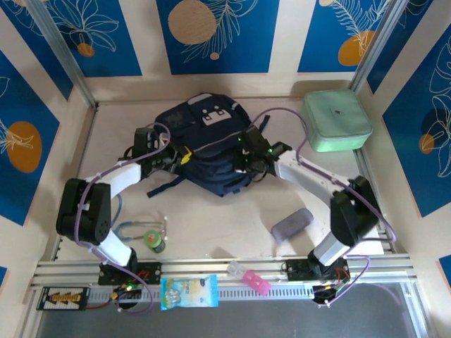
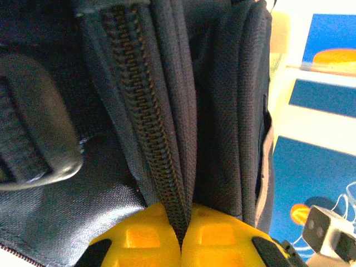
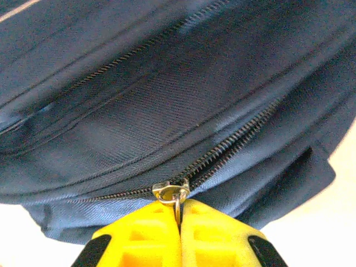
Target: Pack books, pencil case, and school supplies into a backpack
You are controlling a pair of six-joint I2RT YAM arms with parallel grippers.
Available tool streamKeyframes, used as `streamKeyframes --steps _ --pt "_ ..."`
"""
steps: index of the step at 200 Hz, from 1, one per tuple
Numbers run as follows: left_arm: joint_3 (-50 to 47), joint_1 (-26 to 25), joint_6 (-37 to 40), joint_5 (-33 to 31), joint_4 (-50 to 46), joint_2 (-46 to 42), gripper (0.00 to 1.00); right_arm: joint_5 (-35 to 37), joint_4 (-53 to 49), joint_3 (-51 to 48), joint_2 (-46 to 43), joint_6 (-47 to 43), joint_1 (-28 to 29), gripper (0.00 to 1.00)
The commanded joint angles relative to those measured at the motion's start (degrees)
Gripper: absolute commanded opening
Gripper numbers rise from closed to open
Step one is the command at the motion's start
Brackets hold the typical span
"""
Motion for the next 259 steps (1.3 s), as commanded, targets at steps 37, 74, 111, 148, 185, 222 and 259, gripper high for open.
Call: streamKeyframes --steps 37,74,111,148,185,222,259 --pt "14.1 0.8 14.7 -6.8 -10.4 8.8 0.08 -11.9 9.0 -9.5 -5.3 5.5 7.6 0.0" --pt "16.3 2.4 14.3 -14.2 -12.2 10.0 0.24 -12.8 14.3 -2.9 2.4 6.7 10.7 0.0" --pt "9.8 6.9 15.6 -17.9 -18.2 0.8 0.45 -14.3 15.1 5.6 8.7 4.5 10.8 0.0" --pt "1.9 8.8 14.5 -16.4 -20.4 -12.5 0.56 -16.2 15.0 10.9 13.2 3.9 10.5 0.0" --pt "-1.8 6.4 7.8 -8.1 -17.6 -16.7 0.57 -17.3 15.5 11.7 14.7 4.7 10.4 0.0" --pt "-3.6 1.9 2.2 -6.6 -13.8 -14.3 0.43 -17.5 15.7 11.6 14.7 4.7 10.4 0.0" --pt "-5.2 -1.0 -1.1 -13.8 -10.2 -13.5 0.37 -17.6 15.5 12.1 15.2 4.8 10.4 0.0"
